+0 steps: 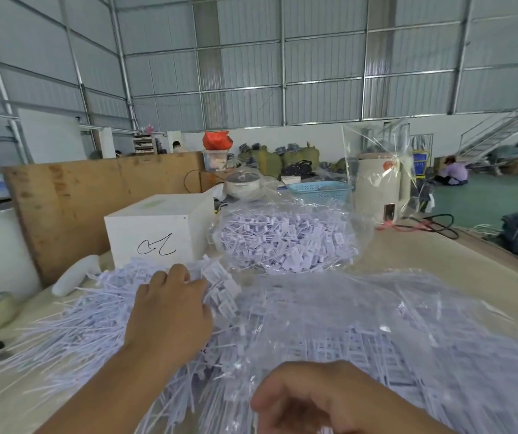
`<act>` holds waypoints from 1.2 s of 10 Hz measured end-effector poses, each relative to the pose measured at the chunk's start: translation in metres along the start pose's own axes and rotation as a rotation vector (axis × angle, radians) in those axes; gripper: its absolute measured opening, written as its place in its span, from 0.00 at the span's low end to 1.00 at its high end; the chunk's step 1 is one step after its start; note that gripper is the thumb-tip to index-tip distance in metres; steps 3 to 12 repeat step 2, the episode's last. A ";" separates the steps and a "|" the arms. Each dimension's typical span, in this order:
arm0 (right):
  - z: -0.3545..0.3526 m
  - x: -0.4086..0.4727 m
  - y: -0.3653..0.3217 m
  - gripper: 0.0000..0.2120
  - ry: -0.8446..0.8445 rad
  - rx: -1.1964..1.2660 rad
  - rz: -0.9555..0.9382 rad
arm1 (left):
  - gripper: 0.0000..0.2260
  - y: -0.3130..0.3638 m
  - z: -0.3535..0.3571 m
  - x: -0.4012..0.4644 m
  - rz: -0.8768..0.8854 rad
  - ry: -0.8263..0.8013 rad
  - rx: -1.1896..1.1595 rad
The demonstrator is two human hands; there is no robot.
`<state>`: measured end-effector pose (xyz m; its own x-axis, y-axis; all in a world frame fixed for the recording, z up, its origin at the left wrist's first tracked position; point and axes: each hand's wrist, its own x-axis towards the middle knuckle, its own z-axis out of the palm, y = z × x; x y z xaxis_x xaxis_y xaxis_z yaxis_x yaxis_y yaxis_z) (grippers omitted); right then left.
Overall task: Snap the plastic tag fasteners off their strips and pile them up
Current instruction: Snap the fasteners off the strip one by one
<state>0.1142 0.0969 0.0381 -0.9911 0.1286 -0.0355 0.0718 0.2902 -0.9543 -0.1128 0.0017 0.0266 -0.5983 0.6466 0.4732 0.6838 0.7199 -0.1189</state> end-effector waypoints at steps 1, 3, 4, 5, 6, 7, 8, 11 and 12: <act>-0.005 0.006 -0.001 0.19 -0.038 0.031 0.078 | 0.20 -0.002 0.000 -0.008 -0.006 0.007 -0.016; -0.005 0.012 -0.009 0.26 -0.073 0.017 0.263 | 0.24 -0.012 -0.007 -0.037 0.035 0.018 -0.014; -0.005 0.012 -0.009 0.26 -0.073 0.017 0.263 | 0.24 -0.012 -0.007 -0.037 0.035 0.018 -0.014; -0.005 0.012 -0.009 0.26 -0.073 0.017 0.263 | 0.24 -0.012 -0.007 -0.037 0.035 0.018 -0.014; -0.005 0.012 -0.009 0.26 -0.073 0.017 0.263 | 0.24 -0.012 -0.007 -0.037 0.035 0.018 -0.014; -0.005 0.012 -0.009 0.26 -0.073 0.017 0.263 | 0.24 -0.012 -0.007 -0.037 0.035 0.018 -0.014; -0.005 0.012 -0.009 0.26 -0.073 0.017 0.263 | 0.24 -0.012 -0.007 -0.037 0.035 0.018 -0.014; -0.005 0.012 -0.009 0.26 -0.073 0.017 0.263 | 0.24 -0.012 -0.007 -0.037 0.035 0.018 -0.014; -0.005 0.012 -0.009 0.26 -0.073 0.017 0.263 | 0.24 -0.012 -0.007 -0.037 0.035 0.018 -0.014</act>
